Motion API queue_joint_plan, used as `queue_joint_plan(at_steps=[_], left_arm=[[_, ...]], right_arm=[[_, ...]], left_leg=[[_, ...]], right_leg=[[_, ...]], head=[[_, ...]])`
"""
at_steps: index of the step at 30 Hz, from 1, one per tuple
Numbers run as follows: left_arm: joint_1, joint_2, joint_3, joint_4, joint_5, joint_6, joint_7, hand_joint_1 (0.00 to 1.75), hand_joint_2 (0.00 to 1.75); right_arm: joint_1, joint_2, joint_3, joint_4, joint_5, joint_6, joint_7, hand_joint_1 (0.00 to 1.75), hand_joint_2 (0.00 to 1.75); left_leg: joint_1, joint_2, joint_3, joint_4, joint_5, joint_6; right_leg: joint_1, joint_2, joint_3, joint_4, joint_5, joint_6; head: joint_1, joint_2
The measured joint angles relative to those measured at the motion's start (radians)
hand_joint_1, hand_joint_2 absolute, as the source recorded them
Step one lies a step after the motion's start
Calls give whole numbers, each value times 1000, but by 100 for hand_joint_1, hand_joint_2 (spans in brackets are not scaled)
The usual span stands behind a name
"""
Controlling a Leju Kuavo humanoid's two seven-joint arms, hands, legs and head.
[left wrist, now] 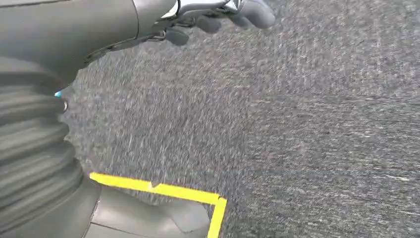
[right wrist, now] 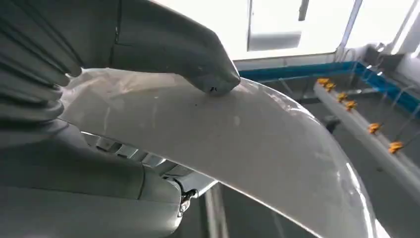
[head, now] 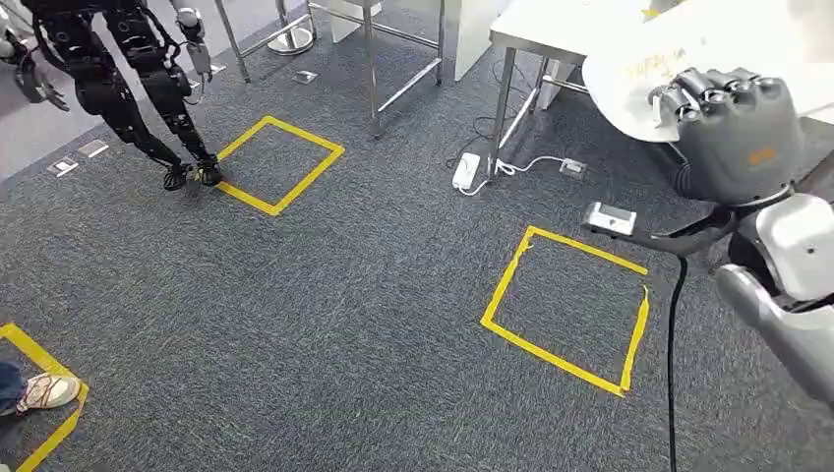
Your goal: Take the parts from the cabinet and place them on the table.
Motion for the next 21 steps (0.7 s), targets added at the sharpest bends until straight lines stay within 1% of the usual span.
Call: queue_joint_plan(at_steps=[1,2,3,4,5,6,7,8,9,10,11,12,13,14,15,17,18,19,20,21], left_arm=[[2,1,5,0,4,0,0,0,175],[4,1,11,0,6,0,0,0,175],[4,1,15,0,10,0,-4,0,175],[4,1,16,0,11,0,-7,0,175],[3,1,18,0,11,0,-11,0,175],[3,1,19,0,11,0,-14,0,175],[2,1,21,0,11,0,-16,0,175],[3,0,22,0,11,0,-17,0,175],[2,0,24,0,11,0,-18,0,175],[1,0,27,0,11,0,-18,0,175],[-1,0,29,0,11,0,-18,0,175],[-3,0,29,0,11,0,-18,0,175],[-5,-2,29,0,11,0,-18,0,175],[-6,-1,30,0,10,0,-18,0,175],[-5,-1,30,0,10,0,-18,0,175],[-3,-1,36,0,8,-2,-15,0,175],[-4,-1,39,0,8,-3,-12,0,175],[-6,-1,39,0,6,-3,-6,0,175],[-10,-2,39,0,4,-8,1,0,175],[-13,-3,40,0,4,-11,9,0,175]], right_arm=[[-3,9,11,8,5,-3,-1,175,175],[-3,15,19,17,9,-6,-3,175,175],[-3,21,28,28,11,-9,-2,175,175],[-2,24,35,38,16,-14,0,175,175],[-3,26,40,46,19,-22,2,175,175],[-3,29,45,54,22,-32,5,175,175],[-6,32,49,62,27,-43,5,175,175],[-11,40,54,74,34,-56,4,175,175],[-16,47,58,88,41,-67,5,175,175],[-17,57,63,100,49,-74,5,175,175],[-17,64,67,115,55,-78,6,175,175],[-18,68,69,129,60,-79,8,175,175],[-20,72,71,143,63,-82,8,175,175],[-30,77,74,160,67,-88,10,175,175],[-40,85,79,174,69,-94,13,175,175],[-45,101,88,199,74,-108,18,175,175],[-45,109,90,219,81,-117,22,175,175],[-45,117,90,235,87,-126,24,175,175],[-48,127,90,250,97,-139,30,175,175],[-53,139,90,261,111,-151,39,175,175]], left_leg=[[0,-7,-40,83,-38,-2],[0,-9,-79,157,-64,-4],[1,-10,-108,202,-68,-6],[1,-10,-109,194,-48,-6],[3,-12,-91,144,-8,-6],[7,-18,-58,68,38,-8],[13,-39,-20,-18,81,-11],[20,-88,4,-77,84,-14],[20,-91,15,-83,79,-6],[16,-76,12,-83,79,0],[12,-68,13,-83,80,8],[13,-60,14,-84,83,15],[19,-48,16,-93,89,25],[18,-40,17,-94,90,30],[15,-29,16,-94,89,36],[12,-8,15,-94,87,39],[11,3,15,-94,86,40],[10,12,16,-94,85,41],[8,23,17,-94,84,42],[7,34,19,-94,83,41]], right_leg=[[-1,12,0,0,-1,-1],[-1,25,0,0,-1,-2],[-1,38,0,0,-1,-2],[-3,50,0,1,-1,-1],[-5,62,0,2,-1,0],[-7,73,0,5,-2,3],[-10,83,0,10,-5,8],[-9,95,-5,20,-9,17],[-8,110,-13,27,-11,25],[-9,118,-15,22,-6,33],[-13,129,-15,16,-1,40],[-13,138,-15,11,3,48],[-12,118,-19,23,-3,51],[-5,56,-31,50,-18,54],[-6,30,-59,108,-51,56],[-7,22,-131,258,-118,59],[-7,22,-157,311,-133,59],[-6,21,-162,318,-124,56],[-6,20,-142,277,-93,53],[-3,16,-101,198,-51,47]], head=[[-2,0],[-4,0],[-4,0],[-4,0],[-5,0],[-5,0],[-5,0],[-5,0],[-6,0],[-5,0],[-5,0],[-5,0],[-5,0],[5,0],[9,0],[9,0],[10,0],[10,0],[10,0],[11,0]])
